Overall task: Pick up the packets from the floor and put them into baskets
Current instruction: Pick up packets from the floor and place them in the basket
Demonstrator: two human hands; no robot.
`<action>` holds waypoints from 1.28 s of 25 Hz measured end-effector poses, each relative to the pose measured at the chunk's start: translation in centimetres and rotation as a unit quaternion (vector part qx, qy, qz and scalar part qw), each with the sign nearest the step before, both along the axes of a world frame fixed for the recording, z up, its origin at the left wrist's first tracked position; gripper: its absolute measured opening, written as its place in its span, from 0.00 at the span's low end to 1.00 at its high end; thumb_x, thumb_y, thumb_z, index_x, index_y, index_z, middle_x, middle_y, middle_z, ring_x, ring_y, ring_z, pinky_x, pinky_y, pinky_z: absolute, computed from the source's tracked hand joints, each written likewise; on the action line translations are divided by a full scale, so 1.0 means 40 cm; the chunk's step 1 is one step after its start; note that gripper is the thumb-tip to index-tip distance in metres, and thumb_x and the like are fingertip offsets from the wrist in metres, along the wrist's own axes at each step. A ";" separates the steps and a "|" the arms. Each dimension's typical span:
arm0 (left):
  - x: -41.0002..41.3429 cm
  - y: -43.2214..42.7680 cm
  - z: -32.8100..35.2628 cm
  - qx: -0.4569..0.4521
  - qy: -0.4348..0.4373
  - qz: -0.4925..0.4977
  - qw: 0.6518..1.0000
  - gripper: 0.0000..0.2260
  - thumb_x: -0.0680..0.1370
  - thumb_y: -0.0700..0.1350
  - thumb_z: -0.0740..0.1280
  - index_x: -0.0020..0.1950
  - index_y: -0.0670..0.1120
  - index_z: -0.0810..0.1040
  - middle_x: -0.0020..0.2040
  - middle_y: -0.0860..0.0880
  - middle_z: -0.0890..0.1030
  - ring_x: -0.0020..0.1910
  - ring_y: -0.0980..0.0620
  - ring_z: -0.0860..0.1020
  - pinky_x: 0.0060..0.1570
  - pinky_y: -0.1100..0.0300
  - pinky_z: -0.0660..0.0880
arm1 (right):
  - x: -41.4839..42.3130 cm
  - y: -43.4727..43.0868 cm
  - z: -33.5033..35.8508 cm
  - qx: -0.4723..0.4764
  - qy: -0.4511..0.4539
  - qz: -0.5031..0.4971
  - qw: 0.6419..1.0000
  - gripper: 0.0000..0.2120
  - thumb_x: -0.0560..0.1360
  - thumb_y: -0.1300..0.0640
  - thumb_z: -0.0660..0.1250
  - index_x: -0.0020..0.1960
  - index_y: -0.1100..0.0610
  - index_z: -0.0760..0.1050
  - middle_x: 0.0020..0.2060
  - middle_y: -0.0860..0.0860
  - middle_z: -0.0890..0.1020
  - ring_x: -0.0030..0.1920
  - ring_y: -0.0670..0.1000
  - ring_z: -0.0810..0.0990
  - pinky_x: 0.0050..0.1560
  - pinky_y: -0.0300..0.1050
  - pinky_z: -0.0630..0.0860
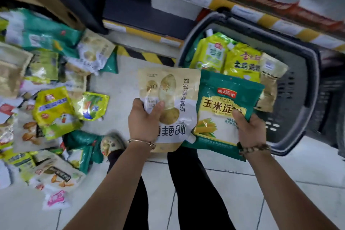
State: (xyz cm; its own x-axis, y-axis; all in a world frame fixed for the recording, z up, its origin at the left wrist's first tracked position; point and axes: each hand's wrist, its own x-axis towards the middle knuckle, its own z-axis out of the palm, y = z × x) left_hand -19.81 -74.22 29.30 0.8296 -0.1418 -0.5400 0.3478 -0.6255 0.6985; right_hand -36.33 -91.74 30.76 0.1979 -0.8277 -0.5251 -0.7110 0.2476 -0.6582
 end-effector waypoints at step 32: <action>-0.259 -0.523 -0.215 0.156 0.073 -0.291 0.941 0.14 0.73 0.51 0.67 0.50 0.47 0.65 0.43 0.49 0.75 0.49 0.41 0.78 0.40 0.55 0.67 | -0.306 -0.436 -0.311 0.043 0.234 -0.090 0.967 0.27 0.72 0.51 0.69 0.68 0.58 0.65 0.59 0.56 0.77 0.57 0.57 0.75 0.49 0.43 0.69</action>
